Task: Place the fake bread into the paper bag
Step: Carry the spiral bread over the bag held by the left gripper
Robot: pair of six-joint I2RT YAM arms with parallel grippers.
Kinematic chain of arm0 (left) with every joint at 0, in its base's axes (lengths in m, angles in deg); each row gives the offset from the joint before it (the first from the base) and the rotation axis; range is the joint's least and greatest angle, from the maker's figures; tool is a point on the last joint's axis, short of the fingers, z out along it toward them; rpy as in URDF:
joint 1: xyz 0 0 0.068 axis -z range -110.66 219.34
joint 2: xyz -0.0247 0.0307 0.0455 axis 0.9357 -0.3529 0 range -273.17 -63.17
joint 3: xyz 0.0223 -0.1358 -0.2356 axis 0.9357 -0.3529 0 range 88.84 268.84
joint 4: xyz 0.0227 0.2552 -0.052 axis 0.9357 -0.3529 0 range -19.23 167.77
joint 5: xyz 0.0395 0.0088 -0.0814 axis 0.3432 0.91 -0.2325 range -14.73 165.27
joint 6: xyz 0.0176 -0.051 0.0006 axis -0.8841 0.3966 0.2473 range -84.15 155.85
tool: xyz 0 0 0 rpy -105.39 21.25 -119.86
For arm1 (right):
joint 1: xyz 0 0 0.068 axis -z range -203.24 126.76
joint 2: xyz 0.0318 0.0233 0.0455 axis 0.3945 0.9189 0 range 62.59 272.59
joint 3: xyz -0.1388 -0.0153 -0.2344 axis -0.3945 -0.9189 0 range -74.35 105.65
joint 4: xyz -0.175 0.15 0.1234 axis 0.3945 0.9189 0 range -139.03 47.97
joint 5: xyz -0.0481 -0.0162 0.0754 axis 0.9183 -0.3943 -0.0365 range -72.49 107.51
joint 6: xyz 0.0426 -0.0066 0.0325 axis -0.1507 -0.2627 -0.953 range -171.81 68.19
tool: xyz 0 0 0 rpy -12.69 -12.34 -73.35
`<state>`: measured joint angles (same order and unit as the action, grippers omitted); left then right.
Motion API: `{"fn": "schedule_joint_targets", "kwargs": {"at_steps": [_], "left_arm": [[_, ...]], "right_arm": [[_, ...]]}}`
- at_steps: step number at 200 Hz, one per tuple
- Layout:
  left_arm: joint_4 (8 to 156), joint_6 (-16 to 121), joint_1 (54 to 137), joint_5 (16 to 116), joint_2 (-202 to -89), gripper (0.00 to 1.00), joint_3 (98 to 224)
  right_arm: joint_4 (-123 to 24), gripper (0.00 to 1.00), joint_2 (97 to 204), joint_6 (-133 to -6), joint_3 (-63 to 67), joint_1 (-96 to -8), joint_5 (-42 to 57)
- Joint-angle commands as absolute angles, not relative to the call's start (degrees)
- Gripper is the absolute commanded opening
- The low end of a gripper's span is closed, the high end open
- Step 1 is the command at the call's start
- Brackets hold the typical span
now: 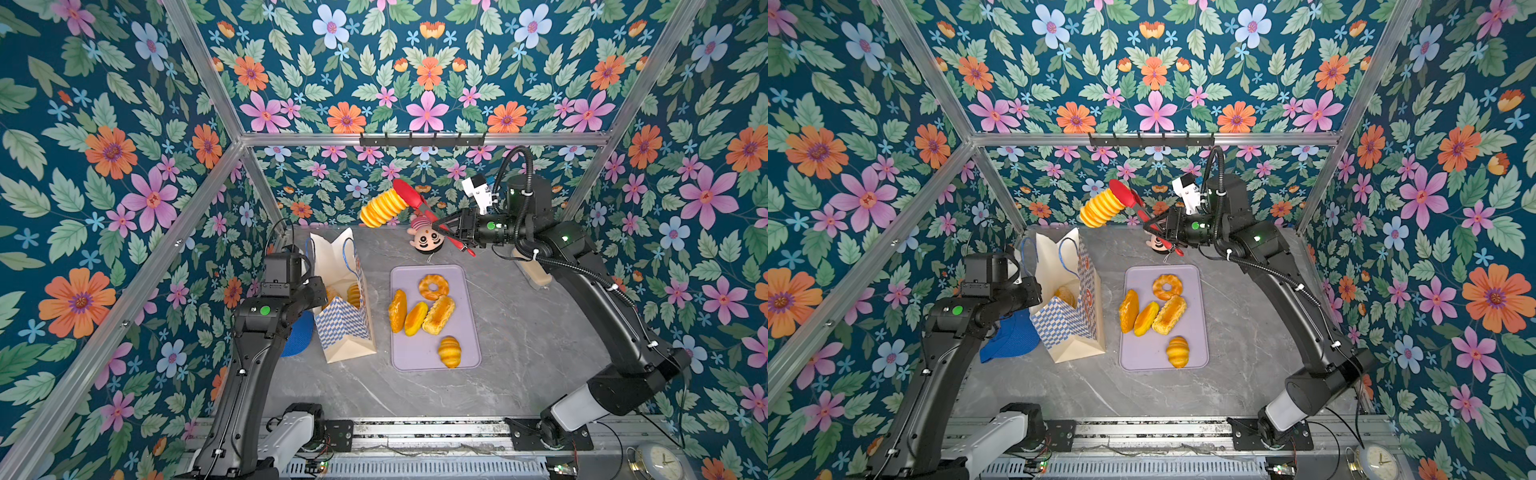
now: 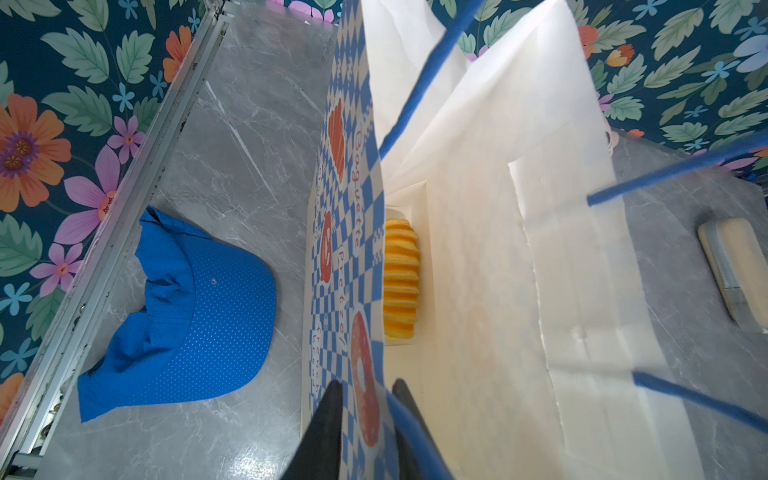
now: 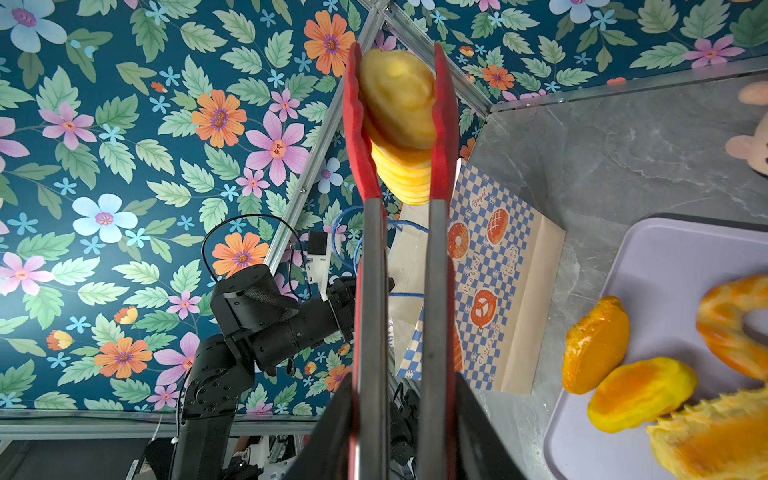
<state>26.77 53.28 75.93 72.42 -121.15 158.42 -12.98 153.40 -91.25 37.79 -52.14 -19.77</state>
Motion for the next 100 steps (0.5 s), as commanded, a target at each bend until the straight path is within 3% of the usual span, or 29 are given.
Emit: {"fn": "schedule_joint_targets", "kwargs": {"at_steps": [1, 100], "left_arm": [[26.99, 53.07, 75.84, 72.46, -121.09, 0.24, 158.89], [27.27, 53.16, 75.84, 72.48, -120.39, 0.24, 157.90]], "right_arm": [[-15.90, 0.34, 155.91, -91.07, 41.27, -53.11, -21.69], [-0.77, 0.33, 177.19, -85.58, 70.55, -59.39, -21.45]]}}
